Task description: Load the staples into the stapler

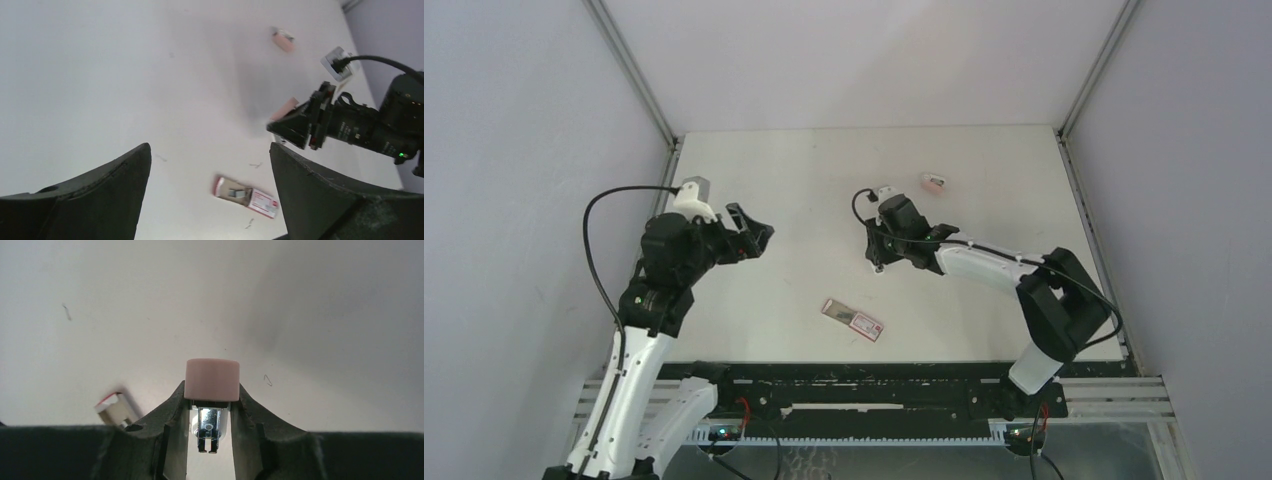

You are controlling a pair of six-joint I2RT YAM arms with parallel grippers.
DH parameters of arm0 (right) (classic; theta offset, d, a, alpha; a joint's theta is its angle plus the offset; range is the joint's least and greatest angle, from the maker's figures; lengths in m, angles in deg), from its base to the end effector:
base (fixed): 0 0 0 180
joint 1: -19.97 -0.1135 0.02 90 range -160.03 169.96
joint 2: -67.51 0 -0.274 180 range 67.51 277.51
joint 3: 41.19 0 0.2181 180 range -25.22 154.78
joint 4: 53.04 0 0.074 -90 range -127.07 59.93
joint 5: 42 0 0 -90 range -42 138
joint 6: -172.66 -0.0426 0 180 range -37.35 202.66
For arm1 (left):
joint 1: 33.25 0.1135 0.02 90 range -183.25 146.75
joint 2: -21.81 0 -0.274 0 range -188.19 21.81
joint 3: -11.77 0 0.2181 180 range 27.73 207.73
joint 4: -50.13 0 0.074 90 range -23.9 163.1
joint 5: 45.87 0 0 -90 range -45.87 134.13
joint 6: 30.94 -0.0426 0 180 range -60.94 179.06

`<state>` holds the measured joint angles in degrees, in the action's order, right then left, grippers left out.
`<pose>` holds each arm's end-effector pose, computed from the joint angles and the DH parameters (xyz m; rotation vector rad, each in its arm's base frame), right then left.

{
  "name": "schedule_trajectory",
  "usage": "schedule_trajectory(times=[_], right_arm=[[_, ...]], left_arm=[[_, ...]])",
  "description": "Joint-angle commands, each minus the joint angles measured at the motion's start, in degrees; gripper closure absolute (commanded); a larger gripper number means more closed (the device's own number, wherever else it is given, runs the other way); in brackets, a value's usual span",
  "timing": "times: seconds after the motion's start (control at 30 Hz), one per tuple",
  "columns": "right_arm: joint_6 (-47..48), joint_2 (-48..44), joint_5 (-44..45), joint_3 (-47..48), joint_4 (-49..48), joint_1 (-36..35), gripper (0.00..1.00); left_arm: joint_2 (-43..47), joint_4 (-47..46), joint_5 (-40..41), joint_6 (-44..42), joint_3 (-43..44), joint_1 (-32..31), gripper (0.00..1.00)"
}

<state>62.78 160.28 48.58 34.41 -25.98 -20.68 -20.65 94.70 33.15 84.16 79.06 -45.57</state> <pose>0.2470 0.2115 0.2415 -0.4276 2.3616 0.5001 0.1202 -0.0346 0.3509 -0.0862 1.9566 -0.6189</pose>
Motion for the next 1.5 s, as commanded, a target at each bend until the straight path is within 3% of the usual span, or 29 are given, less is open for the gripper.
schedule_trajectory(times=[0.0, 0.2, 0.77, 1.47], right_arm=[[8.0, 3.2, 0.1, 2.6, -5.5, -1.0, 0.91], [11.5, 7.0, 1.2, 3.0, -8.4, -1.5, 0.91], [12.8, 14.7, 3.9, 6.4, -8.9, -1.5, 0.82], [13.5, 12.4, 3.7, 6.4, -6.8, -1.5, 0.34]], left_arm=[[2.1, 5.5, 6.0, -7.1, 2.0, 4.0, 0.08], [5.1, 3.8, 16.5, -9.7, -1.8, 4.1, 0.08], [7.0, 3.0, 17.4, -8.6, -4.0, 4.0, 0.08], [7.8, 3.2, 17.5, -8.2, -4.5, 4.0, 0.08]])
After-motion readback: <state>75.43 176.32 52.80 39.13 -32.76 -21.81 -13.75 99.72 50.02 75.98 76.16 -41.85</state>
